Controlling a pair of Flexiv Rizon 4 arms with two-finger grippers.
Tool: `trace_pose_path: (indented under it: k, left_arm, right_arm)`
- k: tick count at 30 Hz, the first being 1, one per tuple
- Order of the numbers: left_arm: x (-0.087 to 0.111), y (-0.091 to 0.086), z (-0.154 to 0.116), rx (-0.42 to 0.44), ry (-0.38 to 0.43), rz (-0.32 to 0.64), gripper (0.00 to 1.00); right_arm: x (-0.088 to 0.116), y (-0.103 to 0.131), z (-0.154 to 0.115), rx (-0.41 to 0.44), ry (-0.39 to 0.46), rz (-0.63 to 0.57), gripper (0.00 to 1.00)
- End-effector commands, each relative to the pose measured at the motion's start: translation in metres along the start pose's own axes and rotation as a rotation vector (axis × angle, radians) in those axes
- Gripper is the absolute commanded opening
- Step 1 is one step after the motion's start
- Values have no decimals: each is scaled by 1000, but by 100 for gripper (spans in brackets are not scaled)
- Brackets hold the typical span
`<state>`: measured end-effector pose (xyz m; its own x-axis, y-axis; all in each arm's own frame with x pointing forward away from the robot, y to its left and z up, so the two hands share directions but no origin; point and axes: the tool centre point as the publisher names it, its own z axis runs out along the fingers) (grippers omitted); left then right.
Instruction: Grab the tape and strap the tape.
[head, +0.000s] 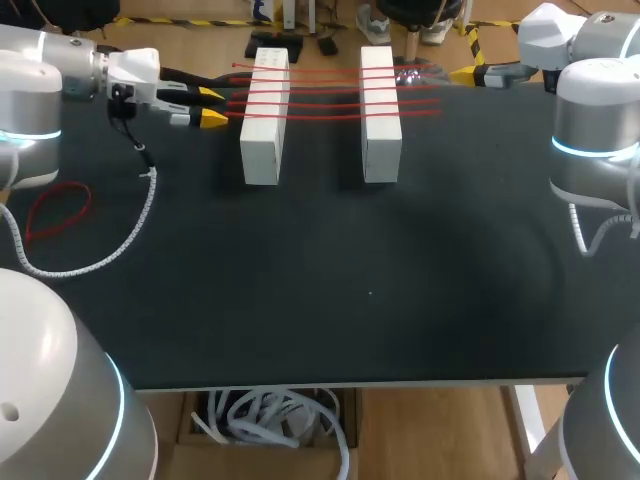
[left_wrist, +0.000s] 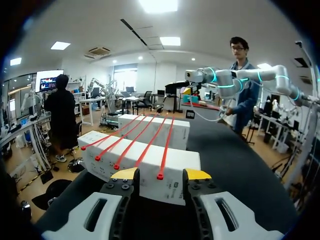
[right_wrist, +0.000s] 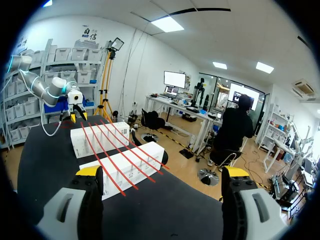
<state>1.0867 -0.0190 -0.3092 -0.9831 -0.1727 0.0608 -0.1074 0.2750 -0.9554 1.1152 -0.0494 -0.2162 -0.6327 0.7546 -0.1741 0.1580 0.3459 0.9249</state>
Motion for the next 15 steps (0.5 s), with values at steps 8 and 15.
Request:
trace_pose_path:
  k: [8,15]
  left_arm:
    - [-2,6,4,9,8,-7,25]
    - [-2,7,6,12,8,-10,14]
  right_arm:
    - [0,0,0,-1,0,0,100]
    - [0,0,0,-1,0,0,100]
